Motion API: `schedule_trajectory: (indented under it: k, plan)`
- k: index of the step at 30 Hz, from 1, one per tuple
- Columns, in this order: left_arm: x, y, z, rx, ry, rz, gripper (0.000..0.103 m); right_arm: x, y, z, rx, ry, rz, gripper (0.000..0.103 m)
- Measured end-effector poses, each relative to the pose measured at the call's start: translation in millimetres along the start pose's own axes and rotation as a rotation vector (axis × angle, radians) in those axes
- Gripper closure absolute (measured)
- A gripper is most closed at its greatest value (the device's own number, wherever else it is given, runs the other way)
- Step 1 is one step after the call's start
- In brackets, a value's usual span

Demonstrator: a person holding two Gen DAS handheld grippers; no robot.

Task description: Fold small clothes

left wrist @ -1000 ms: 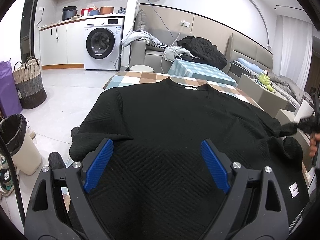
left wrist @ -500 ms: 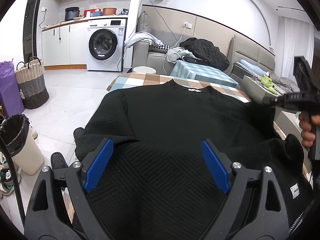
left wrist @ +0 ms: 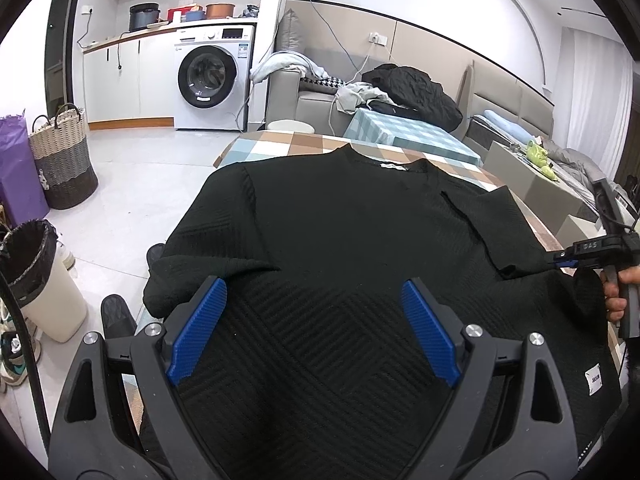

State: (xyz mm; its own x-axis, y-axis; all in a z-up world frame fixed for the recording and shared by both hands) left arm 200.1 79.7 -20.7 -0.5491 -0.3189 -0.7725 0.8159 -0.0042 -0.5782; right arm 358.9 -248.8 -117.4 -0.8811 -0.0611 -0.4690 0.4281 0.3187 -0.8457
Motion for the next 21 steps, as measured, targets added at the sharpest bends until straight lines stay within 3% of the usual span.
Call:
schedule_trajectory:
  k: [2, 3, 4, 10, 21]
  plan:
    - [-1.8, -0.7, -1.0, -0.013, -0.002, 0.001, 0.015, 0.2, 6.0, -5.5, -0.017, -0.027, -0.001, 0.081]
    - [-2.8, -1.0, -2.8, -0.02, -0.006, 0.0, 0.015, 3.5, 4.6, -10.6, -0.021, -0.062, 0.013, 0.093]
    - [-3.9, -1.0, -4.4, -0.023, -0.01, -0.002, 0.015, -2.5, 9.1, -15.8, -0.018, -0.079, 0.024, 0.094]
    - [-8.5, -5.0, -21.2, -0.077, -0.042, -0.011, 0.015, 0.2, -13.7, 15.6, 0.096, 0.005, 0.115, 0.097]
    - [-5.9, -10.5, -40.8, -0.128, -0.052, -0.038, 0.015, 4.7, -33.1, 56.5, 0.2, 0.119, 0.106, 0.096]
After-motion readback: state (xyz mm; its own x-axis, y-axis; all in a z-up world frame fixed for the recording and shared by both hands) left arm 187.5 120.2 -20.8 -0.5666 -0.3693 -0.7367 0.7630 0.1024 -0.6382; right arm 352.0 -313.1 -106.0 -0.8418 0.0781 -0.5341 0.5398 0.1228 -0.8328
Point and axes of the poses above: each gripper's, at about its wrist camera, not at the fingertips, and y roughly the way its jaws point, z to its right, x to its underside, the point moved 2 cm from there along y, roughly the way its jaws point, and after that the axes turned 8 degrees about -y, right-handed, at the moved point
